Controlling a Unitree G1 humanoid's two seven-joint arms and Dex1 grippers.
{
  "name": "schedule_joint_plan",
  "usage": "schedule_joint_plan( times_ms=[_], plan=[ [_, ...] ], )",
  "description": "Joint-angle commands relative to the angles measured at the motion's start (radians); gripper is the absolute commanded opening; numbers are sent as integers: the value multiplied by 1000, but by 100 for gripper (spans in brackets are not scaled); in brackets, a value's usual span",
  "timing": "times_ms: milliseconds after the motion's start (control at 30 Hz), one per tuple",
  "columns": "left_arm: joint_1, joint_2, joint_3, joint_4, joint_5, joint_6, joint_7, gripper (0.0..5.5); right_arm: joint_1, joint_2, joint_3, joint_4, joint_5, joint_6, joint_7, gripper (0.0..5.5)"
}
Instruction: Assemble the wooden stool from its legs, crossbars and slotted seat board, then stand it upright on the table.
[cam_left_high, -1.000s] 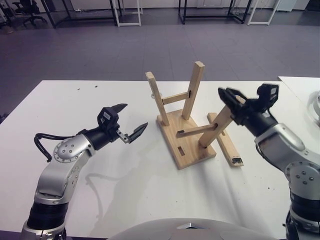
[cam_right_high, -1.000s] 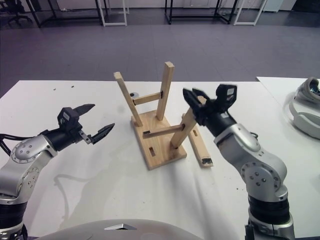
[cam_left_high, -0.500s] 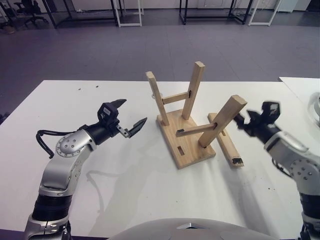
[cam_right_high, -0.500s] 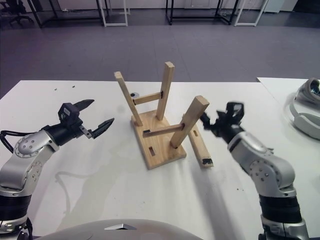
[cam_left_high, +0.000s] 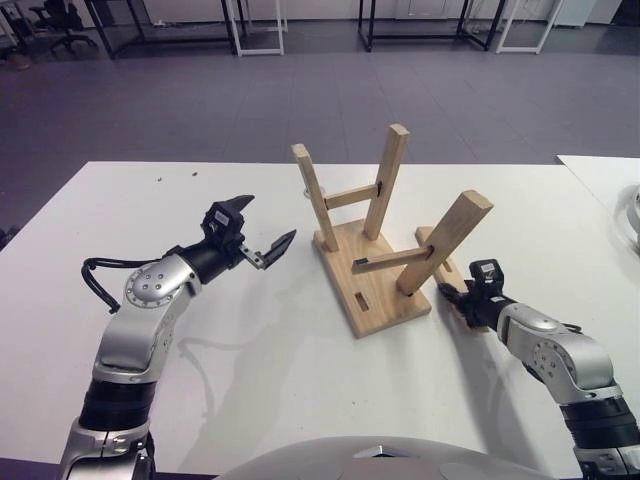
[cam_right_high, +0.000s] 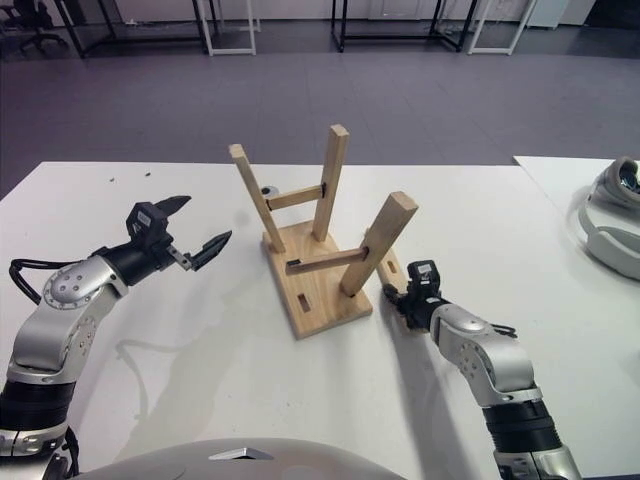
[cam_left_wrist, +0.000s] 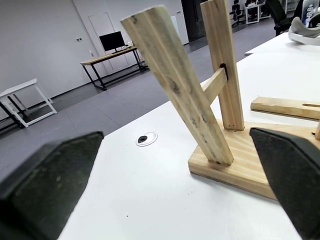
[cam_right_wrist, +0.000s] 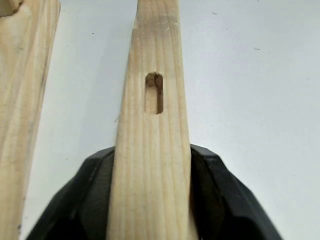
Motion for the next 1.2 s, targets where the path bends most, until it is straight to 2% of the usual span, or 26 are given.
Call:
schedule_joint_plan(
  times_ms=[33, 133, 267, 333, 433, 500, 633, 1067, 1200],
  plan=[
    [-87, -33, 16, -7, -22, 23, 38, 540, 4, -25, 47, 73, -148, -31, 12, 207],
    [-283, -103, 58, -19, -145, 86, 79, 540, -121, -34, -80, 86, -187, -198, 35, 207],
    [-592, -292, 180, 16, -599, 246, 217, 540, -407, -136, -138, -13, -268, -482, 169, 207],
    [-701, -328, 204, 52, -753, 294, 249, 540, -531, -135, -128, -91, -232, -539, 265, 207],
    [-844, -360, 232, 161, -852, 311, 300, 540, -676, -100, -48, -219, -204, -585, 387, 207],
    [-909, -365, 233, 205, -869, 303, 305, 503, -728, -62, -14, -265, -187, -581, 419, 207],
    [-953, -370, 257, 229, -912, 289, 321, 437, -725, -34, -13, -259, -197, -562, 445, 207],
    [-925, -345, 247, 206, -907, 297, 335, 216, -737, 38, -44, -283, -164, -485, 438, 207],
    [-925, -347, 244, 199, -909, 293, 336, 166, -737, 42, -40, -285, -176, -488, 439, 207]
  ],
)
